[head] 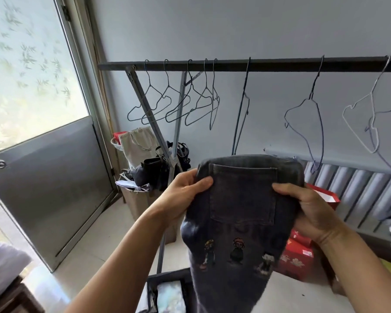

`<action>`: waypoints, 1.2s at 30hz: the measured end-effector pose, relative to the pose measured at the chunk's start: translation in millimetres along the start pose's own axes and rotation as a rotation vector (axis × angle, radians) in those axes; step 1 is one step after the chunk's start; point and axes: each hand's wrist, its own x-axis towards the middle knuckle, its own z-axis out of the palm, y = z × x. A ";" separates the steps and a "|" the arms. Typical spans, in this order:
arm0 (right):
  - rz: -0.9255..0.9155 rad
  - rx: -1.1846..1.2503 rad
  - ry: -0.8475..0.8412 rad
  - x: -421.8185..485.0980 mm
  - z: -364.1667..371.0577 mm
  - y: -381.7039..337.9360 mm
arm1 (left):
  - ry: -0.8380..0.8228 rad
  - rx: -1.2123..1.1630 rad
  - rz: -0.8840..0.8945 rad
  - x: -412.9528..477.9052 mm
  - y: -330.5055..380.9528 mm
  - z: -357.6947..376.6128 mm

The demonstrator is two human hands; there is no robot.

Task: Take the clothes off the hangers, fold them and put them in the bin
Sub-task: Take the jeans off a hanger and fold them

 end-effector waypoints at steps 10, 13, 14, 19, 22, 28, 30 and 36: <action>-0.056 0.127 0.123 10.8 4.1 -14.6 | 0.035 0.135 -0.066 -28.6 -46.2 -33.2; -0.052 0.105 0.175 16.0 -1.1 -21.0 | 0.079 -0.055 -0.035 -30.2 -49.5 -30.9; -0.054 0.097 0.189 18.4 -3.6 -22.1 | 0.082 -0.146 -0.032 -30.6 -47.7 -27.9; -0.092 0.137 0.134 19.3 -11.0 -16.8 | 0.214 -0.359 -0.035 -29.0 -33.8 -6.5; -0.148 0.214 -0.049 11.2 -12.3 -1.9 | 0.284 -0.413 -0.015 -29.1 -27.3 2.4; 0.077 -0.037 -0.226 -2.1 -10.1 34.0 | 0.326 -0.440 -0.019 -26.2 -19.8 3.5; 0.125 -0.139 -0.199 -5.8 -4.5 37.6 | 0.282 -0.440 0.020 -26.2 -15.2 -0.4; 0.161 -0.318 0.013 8.5 6.5 35.3 | 0.172 -0.072 0.107 -32.3 -13.0 -25.2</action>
